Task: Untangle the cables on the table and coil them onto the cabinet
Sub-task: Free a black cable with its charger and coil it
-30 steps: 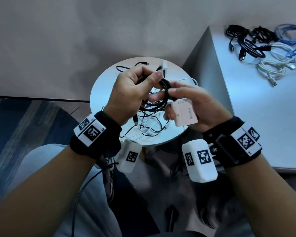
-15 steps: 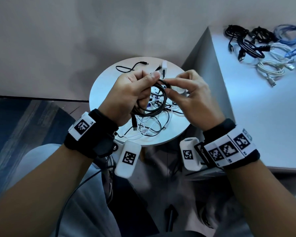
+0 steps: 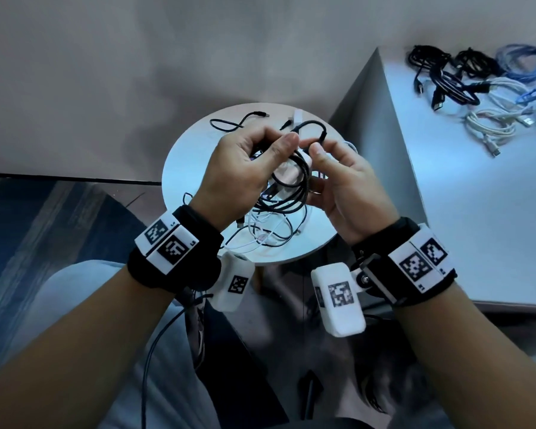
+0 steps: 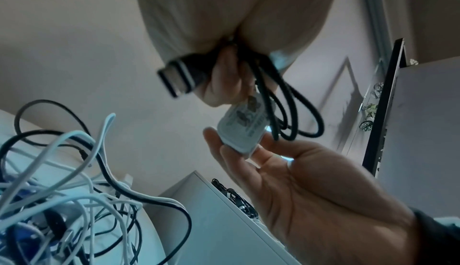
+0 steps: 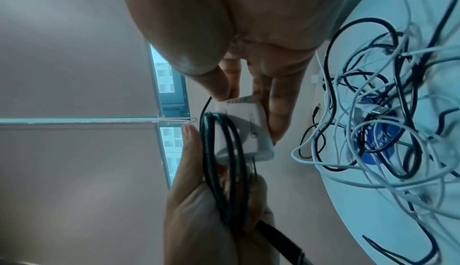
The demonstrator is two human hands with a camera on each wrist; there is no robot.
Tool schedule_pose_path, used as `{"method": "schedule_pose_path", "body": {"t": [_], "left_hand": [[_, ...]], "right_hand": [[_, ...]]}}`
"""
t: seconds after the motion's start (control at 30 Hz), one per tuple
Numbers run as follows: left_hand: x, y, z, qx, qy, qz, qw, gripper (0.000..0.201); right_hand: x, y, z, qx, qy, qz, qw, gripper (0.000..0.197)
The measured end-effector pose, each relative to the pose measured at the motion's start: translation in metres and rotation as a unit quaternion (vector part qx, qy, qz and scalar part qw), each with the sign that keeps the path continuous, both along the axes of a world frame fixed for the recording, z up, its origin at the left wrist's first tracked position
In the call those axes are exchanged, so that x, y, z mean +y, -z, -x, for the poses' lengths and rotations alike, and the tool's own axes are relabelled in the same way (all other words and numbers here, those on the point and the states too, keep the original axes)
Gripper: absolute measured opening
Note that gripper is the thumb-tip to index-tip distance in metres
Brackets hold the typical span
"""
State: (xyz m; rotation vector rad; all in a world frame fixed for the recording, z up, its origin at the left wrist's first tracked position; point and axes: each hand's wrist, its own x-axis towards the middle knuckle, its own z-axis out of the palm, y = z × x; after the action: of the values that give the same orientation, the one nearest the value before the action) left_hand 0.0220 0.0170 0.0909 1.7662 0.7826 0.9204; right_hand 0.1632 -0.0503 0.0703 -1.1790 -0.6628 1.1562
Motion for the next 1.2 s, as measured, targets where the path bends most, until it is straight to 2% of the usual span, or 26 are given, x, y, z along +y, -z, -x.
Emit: {"method": "schedule_pose_path", "body": {"t": [0.13,0.2,0.27,0.33,0.43,0.5,0.57,0.67,0.73,0.83,0.9,0.97,1.03,1.1,1.17,1.2], "left_hand": [[0.0,-0.001,-0.001,0.01,-0.009,0.004,1.0,0.026],[0.0,-0.001,-0.003,0.016,-0.024,0.003,1.0,0.028],[0.001,0.004,-0.004,0.016,-0.029,0.013,0.999,0.032],[0.002,0.006,-0.005,-0.003,-0.022,0.041,0.999,0.036],[0.002,0.01,-0.008,-0.025,-0.025,0.063,0.997,0.04],[0.001,0.009,-0.008,-0.026,-0.042,0.067,0.997,0.042],[0.002,0.012,-0.008,-0.017,-0.065,0.05,0.996,0.04],[0.005,0.019,-0.007,-0.001,-0.088,0.018,0.996,0.041],[0.005,0.021,-0.008,-0.003,-0.083,-0.004,0.997,0.039],[0.005,0.018,-0.01,-0.042,-0.053,0.043,0.997,0.031],[0.007,0.015,-0.009,-0.056,-0.023,0.076,0.995,0.027],[0.009,0.013,-0.006,-0.048,0.013,0.078,0.996,0.02],[0.013,0.011,-0.003,-0.01,0.042,0.051,0.998,0.013],[0.022,0.015,0.002,0.056,0.021,0.021,0.998,0.011],[0.034,0.024,0.005,0.095,-0.057,0.012,0.994,0.014],[0.04,0.029,0.006,0.09,-0.101,0.023,0.991,0.015]], "right_hand": [[0.001,-0.001,-0.001,-0.068,0.033,0.007,0.997,0.009],[0.001,-0.003,-0.005,-0.082,0.051,-0.006,0.995,0.01],[0.001,-0.004,-0.006,-0.025,0.04,-0.005,0.999,0.011],[0.001,-0.004,-0.002,0.067,0.02,0.0,0.998,0.01],[0.001,-0.002,0.003,0.193,-0.009,-0.008,0.981,0.014],[0.001,-0.001,0.006,0.238,-0.034,-0.009,0.971,0.021],[0.002,0.002,0.006,0.241,-0.059,0.007,0.969,0.026],[0.003,0.009,0.005,0.217,-0.078,0.055,0.971,0.026],[0.002,0.009,0.003,0.191,-0.064,0.087,0.976,0.016],[0.004,0.007,-0.003,0.133,-0.03,0.1,0.986,0.009],[0.007,0.006,-0.01,0.025,0.037,0.084,0.995,0.013],[0.009,0.005,-0.02,-0.072,0.123,0.061,0.988,0.019],[0.007,0.003,-0.028,-0.099,0.184,0.045,0.977,0.024],[0.004,-0.002,-0.03,-0.112,0.211,0.023,0.971,0.026],[0.0,-0.01,-0.024,-0.137,0.202,-0.02,0.97,0.026],[-0.003,-0.013,-0.019,-0.145,0.171,-0.052,0.973,0.025]]}}
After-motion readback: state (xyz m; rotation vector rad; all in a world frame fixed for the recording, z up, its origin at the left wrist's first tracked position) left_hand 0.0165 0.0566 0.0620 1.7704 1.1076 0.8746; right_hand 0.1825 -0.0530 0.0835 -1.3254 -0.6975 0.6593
